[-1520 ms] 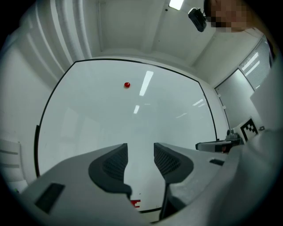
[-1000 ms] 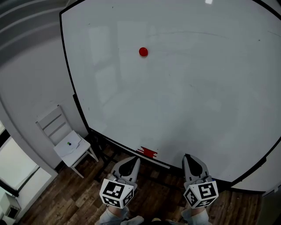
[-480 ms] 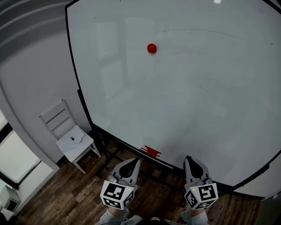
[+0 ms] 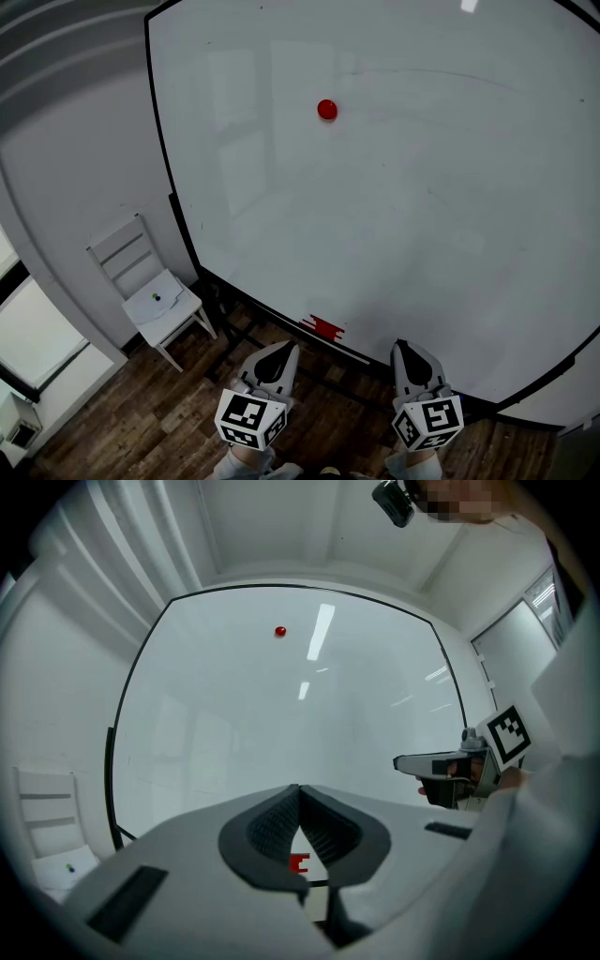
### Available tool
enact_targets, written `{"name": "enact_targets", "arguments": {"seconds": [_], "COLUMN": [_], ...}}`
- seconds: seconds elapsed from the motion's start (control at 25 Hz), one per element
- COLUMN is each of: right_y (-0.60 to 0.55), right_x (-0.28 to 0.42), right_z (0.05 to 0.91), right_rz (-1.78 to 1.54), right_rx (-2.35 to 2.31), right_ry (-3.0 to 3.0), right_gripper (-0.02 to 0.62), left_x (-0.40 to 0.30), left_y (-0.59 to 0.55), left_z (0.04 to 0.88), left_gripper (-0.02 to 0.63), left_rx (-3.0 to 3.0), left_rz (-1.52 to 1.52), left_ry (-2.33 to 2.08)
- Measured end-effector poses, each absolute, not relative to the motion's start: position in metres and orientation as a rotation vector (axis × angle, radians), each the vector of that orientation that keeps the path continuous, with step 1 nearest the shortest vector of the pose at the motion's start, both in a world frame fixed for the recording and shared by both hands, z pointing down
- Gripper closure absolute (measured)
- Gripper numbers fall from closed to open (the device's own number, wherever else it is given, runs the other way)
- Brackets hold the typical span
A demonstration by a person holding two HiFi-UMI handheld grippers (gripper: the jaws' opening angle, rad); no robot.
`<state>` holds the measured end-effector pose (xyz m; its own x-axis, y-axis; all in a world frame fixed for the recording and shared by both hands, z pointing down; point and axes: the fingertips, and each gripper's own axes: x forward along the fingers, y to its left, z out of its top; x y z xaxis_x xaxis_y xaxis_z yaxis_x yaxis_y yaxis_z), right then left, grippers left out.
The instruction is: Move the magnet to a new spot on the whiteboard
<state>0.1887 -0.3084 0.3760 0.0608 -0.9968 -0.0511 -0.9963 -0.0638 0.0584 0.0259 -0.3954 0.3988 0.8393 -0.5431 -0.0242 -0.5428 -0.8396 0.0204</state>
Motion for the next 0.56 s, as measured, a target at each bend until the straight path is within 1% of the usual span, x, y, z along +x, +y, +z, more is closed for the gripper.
{"name": "enact_targets", "arguments": {"seconds": [0.56], "right_y": [-0.3004], "right_x": [0.1878], "right_z": [0.3798], "right_rz": [-0.108], "right_rx": [2.292], "right_ry": [-2.144], "right_gripper": [0.569], "left_x": [0.0275], "left_y": [-0.3879], "left_z": [0.4056], "left_gripper": [0.597], "left_rx": [2.992], "left_rz": [-0.027], "left_ry": [-0.872]}}
